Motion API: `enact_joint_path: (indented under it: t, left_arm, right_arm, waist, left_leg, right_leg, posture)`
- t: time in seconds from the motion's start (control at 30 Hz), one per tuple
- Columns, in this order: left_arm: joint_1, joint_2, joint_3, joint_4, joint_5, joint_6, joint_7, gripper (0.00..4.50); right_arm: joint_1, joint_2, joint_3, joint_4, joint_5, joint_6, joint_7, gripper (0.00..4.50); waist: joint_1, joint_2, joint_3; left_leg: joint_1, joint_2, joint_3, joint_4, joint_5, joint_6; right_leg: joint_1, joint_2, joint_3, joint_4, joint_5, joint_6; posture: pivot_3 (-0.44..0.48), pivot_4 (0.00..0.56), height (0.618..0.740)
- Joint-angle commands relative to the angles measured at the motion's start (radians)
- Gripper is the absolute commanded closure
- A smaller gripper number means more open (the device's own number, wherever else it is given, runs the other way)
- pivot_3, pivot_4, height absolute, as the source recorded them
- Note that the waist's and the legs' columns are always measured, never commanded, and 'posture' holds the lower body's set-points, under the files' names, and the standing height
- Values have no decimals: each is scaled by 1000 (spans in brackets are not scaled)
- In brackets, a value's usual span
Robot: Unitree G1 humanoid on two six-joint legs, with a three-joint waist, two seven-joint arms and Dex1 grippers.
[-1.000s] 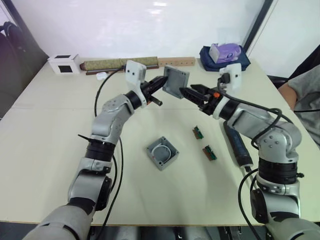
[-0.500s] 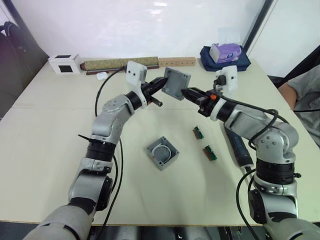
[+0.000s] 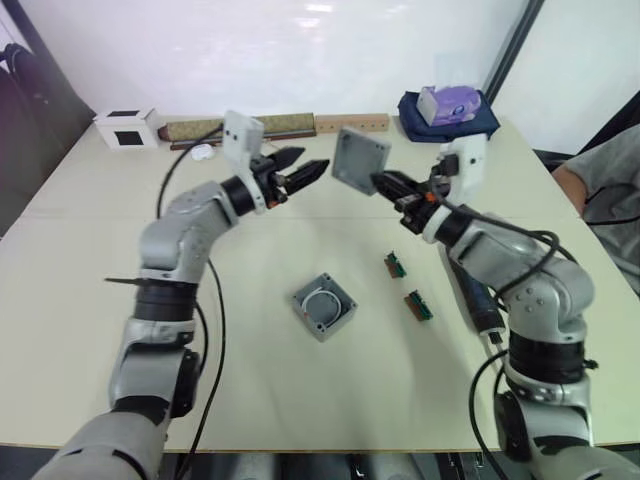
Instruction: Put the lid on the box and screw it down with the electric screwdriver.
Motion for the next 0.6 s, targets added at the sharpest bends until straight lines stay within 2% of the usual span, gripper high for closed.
enact_joint_path:
  t: [0.03,0.1,0.17,0.23,0.37,0.47,0.6]
  left_arm:
    - [47,26,21,-100,-50,63,-11,2626]
    - [67,34,18,-121,-53,79,-16,3254]
    - [101,39,10,-138,-50,88,-22,4022]
    - [119,39,3,-144,-47,91,-25,4403]
    - [140,5,-35,-118,-15,53,-24,4403]
    - [172,19,-99,-139,6,50,-74,4403]
    - [176,27,-130,-155,13,45,-103,4403]
  right_arm:
    - [146,-65,109,-166,-244,-233,22,4371]
    - [219,-62,121,-187,-295,-282,18,4371]
    - [343,-148,210,-198,-511,-437,17,4371]
    - [418,-207,272,-188,-672,-555,19,4371]
    - [495,-274,395,-80,-1120,-792,-129,4371]
    - [532,-223,420,-17,-1253,-817,-194,4371]
    - [547,-168,412,-8,-1357,-852,-202,4371]
  waist:
    - [-2,0,0]
    - [-2,0,0]
    - [-2,0,0]
    - [1,0,0]
    - [-4,-1,0]
    - [-4,-1,0]
    - [-1,-1,0]
  left_leg:
    - [0,0,0,0,0,0]
    - [0,0,0,0,0,0]
    - [1,0,0,1,0,0]
    - [1,0,0,1,0,0]
    - [3,0,0,1,0,0]
    - [4,0,0,1,1,-3]
    - [4,0,-1,1,1,-3]
  right_leg:
    - [1,0,0,0,0,0]
    - [1,0,0,0,0,0]
    - [1,0,0,1,0,0]
    - [1,0,0,0,0,0]
    - [3,1,0,0,0,0]
    - [4,1,0,0,0,0]
    - [5,1,0,0,0,0]
  posture:
    - [0,150,740]
    - [0,150,740]
    - [0,150,740]
    - [0,150,740]
    - [0,150,740]
    - [0,150,740]
    - [0,150,740]
